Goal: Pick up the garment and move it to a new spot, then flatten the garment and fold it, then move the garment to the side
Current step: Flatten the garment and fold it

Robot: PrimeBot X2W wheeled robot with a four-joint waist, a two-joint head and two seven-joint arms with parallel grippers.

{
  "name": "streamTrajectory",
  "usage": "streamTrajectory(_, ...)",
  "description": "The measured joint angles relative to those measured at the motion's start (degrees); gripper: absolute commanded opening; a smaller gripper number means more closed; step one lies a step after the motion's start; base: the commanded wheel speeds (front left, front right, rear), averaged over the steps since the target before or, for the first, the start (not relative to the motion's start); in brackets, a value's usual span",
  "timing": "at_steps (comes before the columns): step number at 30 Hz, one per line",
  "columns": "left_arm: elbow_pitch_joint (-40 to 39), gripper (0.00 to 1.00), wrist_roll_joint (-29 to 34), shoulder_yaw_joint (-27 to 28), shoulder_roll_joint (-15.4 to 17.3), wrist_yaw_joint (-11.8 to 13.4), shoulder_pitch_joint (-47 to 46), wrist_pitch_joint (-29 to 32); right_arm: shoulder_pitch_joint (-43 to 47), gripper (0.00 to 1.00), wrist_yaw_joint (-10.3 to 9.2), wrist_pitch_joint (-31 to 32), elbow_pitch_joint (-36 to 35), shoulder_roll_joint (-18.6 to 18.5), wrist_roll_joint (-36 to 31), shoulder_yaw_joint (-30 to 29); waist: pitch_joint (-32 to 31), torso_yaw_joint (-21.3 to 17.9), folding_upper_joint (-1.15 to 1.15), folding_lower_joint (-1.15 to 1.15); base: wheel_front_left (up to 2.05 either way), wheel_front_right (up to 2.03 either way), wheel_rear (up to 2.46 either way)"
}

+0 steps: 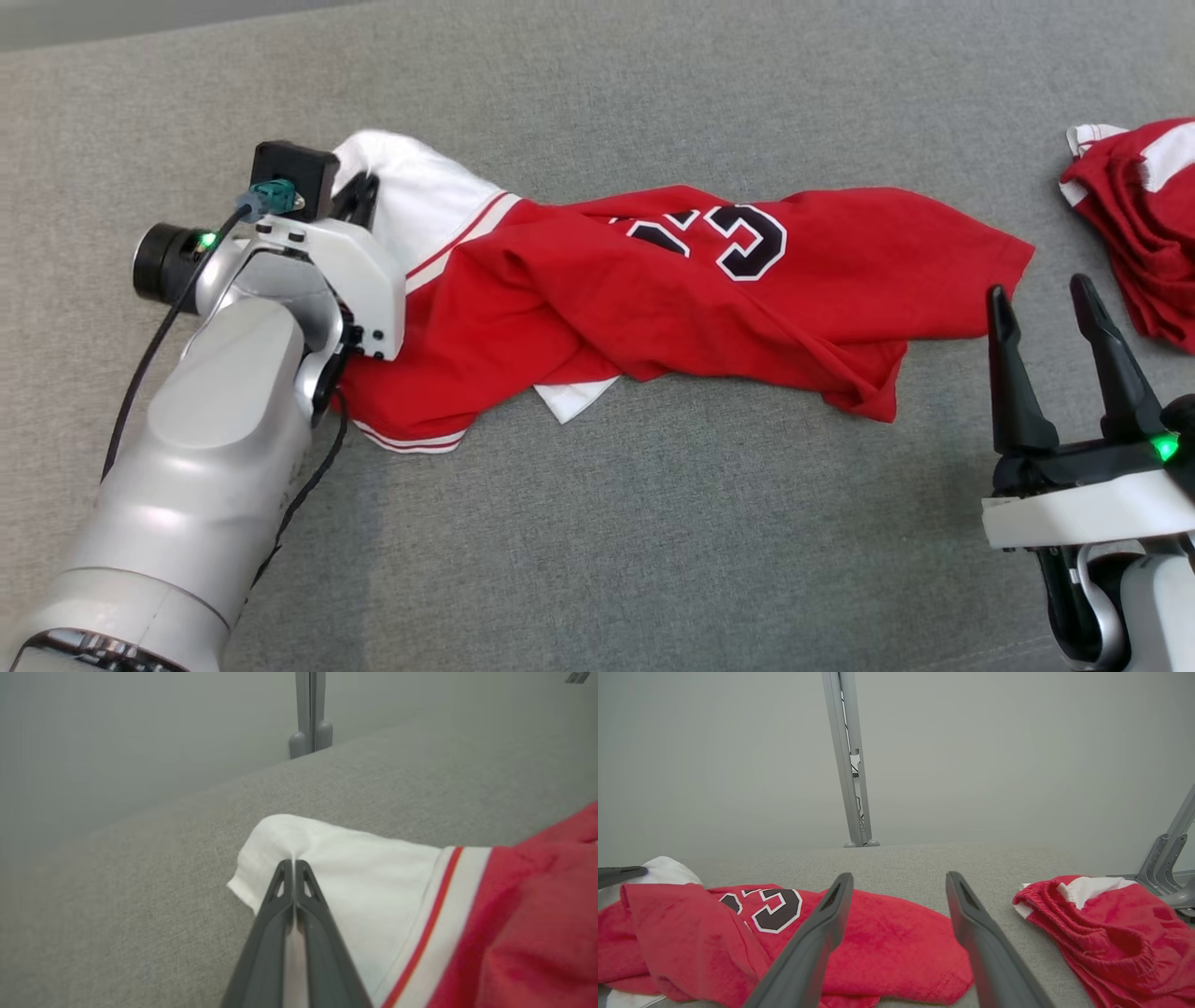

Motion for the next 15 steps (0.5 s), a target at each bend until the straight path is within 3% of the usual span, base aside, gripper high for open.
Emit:
streamTrajectory(7, -7.2, 0.0, 0.9, 0.0, 0.0, 2.1, 4.1, -9.8, 1.9, 1.0, 0.0, 0.8, -1.0, 0.0, -0.4, -1.8, -2.3, 1.4, 0.0, 0.0, 0.0, 0.0, 0.0)
streamTrajectory(15, -28.2, 0.0, 0.4, 1.9, 3.0, 6.8, 21.0, -12.5, 4.5, 1.0, 0.0, 3.0, -3.4, 0.0, -1.4, -3.5, -5.4, 4.3, 0.0, 0.0, 0.0, 0.0, 0.0)
